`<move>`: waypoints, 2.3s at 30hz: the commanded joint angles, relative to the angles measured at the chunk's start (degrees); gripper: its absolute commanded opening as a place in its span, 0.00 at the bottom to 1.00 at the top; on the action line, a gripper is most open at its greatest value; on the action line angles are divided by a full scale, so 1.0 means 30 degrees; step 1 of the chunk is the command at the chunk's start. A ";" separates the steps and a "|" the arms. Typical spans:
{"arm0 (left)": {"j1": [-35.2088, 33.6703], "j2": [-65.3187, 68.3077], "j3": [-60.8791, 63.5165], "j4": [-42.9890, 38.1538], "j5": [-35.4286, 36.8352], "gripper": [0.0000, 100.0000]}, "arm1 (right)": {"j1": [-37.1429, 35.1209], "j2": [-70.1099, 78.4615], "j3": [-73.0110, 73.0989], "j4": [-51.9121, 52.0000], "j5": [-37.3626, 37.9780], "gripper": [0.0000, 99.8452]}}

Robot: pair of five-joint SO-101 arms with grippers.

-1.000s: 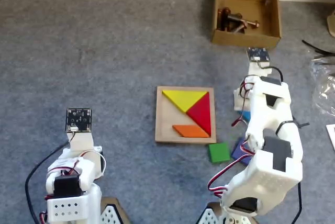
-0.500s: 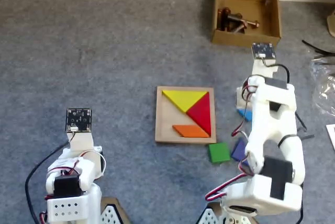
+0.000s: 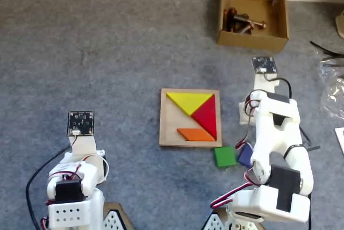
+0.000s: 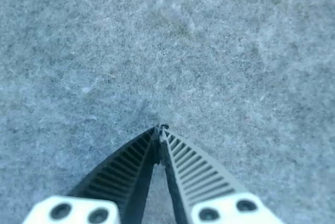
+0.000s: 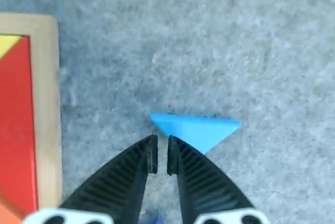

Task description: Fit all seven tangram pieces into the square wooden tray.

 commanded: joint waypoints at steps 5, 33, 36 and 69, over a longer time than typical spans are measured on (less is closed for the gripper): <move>-0.0161 0.0132 0.0396 0.0147 0.0029 0.00 | -0.0366 -0.0952 -0.0278 -0.0542 0.0117 0.05; -0.0161 0.0132 0.0396 0.0147 0.0029 0.00 | -0.0601 0.2886 -0.0630 -0.2212 0.0264 0.05; -0.0161 0.0132 0.0396 0.0147 0.0029 0.00 | -0.1245 0.2945 -0.0484 -0.2212 0.1612 0.05; -0.0161 0.0132 0.0396 0.0147 0.0029 0.00 | -0.1158 0.2769 -0.0542 -0.1451 0.1700 0.04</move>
